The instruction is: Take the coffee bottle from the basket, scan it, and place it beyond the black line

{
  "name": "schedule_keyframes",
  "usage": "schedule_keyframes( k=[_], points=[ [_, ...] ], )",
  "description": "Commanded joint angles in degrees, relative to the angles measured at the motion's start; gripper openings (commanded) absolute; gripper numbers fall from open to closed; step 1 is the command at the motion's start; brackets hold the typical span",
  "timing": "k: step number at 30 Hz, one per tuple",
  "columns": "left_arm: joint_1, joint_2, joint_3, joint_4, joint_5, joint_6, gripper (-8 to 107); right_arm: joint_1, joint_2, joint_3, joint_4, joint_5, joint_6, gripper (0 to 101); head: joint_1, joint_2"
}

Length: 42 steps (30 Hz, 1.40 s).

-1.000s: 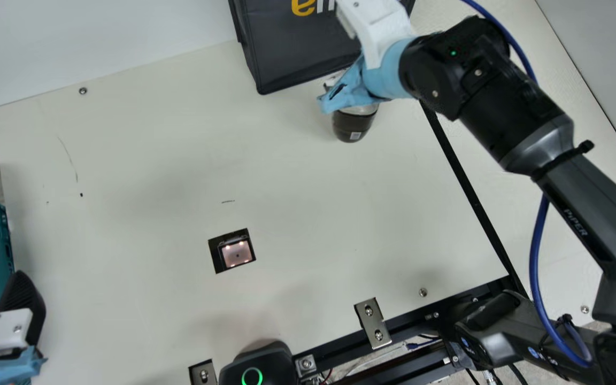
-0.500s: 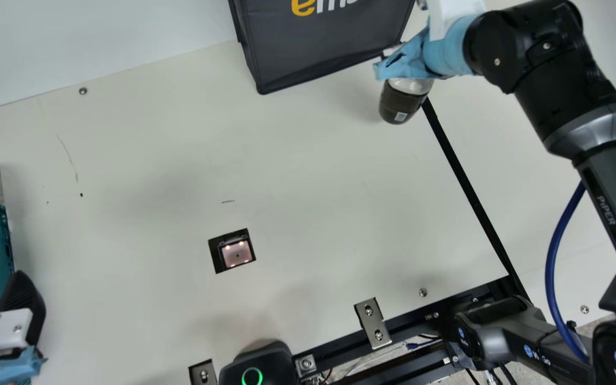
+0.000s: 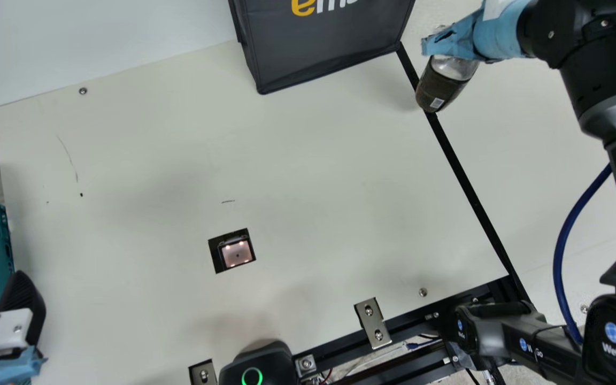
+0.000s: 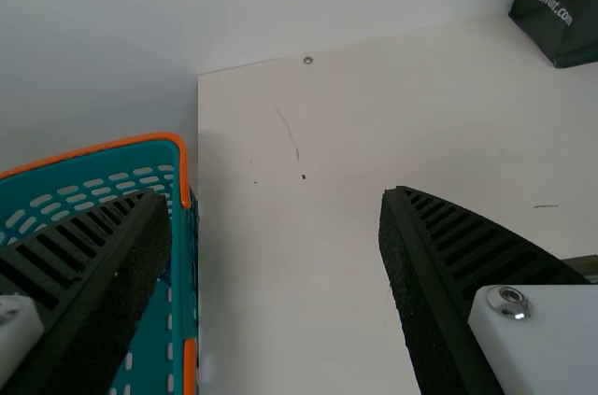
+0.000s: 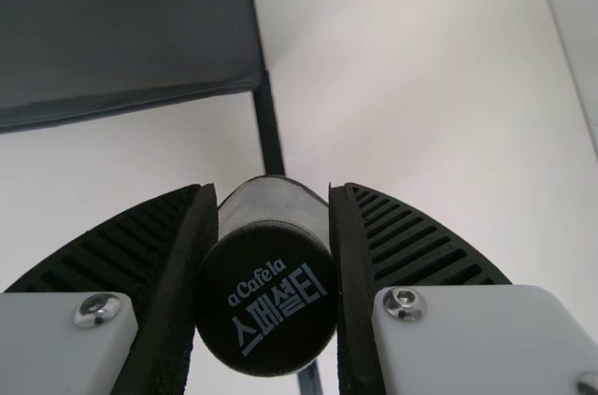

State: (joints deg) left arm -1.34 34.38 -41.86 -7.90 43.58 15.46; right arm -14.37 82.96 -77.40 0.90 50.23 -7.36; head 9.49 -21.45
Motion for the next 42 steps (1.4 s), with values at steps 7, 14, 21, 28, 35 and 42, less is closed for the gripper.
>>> schedule_keyframes(
  k=[7, 14, 21, 28, 35, 42],
  points=[
    [0.0, 0.0, 0.0, 0.0, 0.0, 0.0, 90, -4.0, 2.8, -2.2, 0.6, -0.6, -1.4, 0, -1.6, -0.1],
    [0.0, 0.0, 0.0, 0.0, 0.0, 0.0, 90, -6.3, 5.6, -4.3, 0.7, -1.1, -1.6, 0, -1.6, -0.1],
    [0.0, 0.0, 0.0, 0.0, 0.0, 0.0, 90, -7.2, 8.5, -6.2, 0.3, -1.8, -0.9, 0, -1.6, -0.1],
    [0.0, 0.0, 0.0, 0.0, 0.0, 0.0, 90, -7.1, 11.2, -7.5, -0.5, -3.1, 0.4, 0, -1.6, -0.1],
    [0.0, 0.0, 0.0, 0.0, 0.0, 0.0, 90, -6.8, 12.9, -7.2, -1.5, -4.8, 2.1, 0, -1.6, -0.1],
    [0.0, 0.0, 0.0, 0.0, 0.0, 0.0, 90, -6.6, 14.0, -6.7, -2.2, -6.4, 4.0, 0, -1.6, -0.1]
  ],
)
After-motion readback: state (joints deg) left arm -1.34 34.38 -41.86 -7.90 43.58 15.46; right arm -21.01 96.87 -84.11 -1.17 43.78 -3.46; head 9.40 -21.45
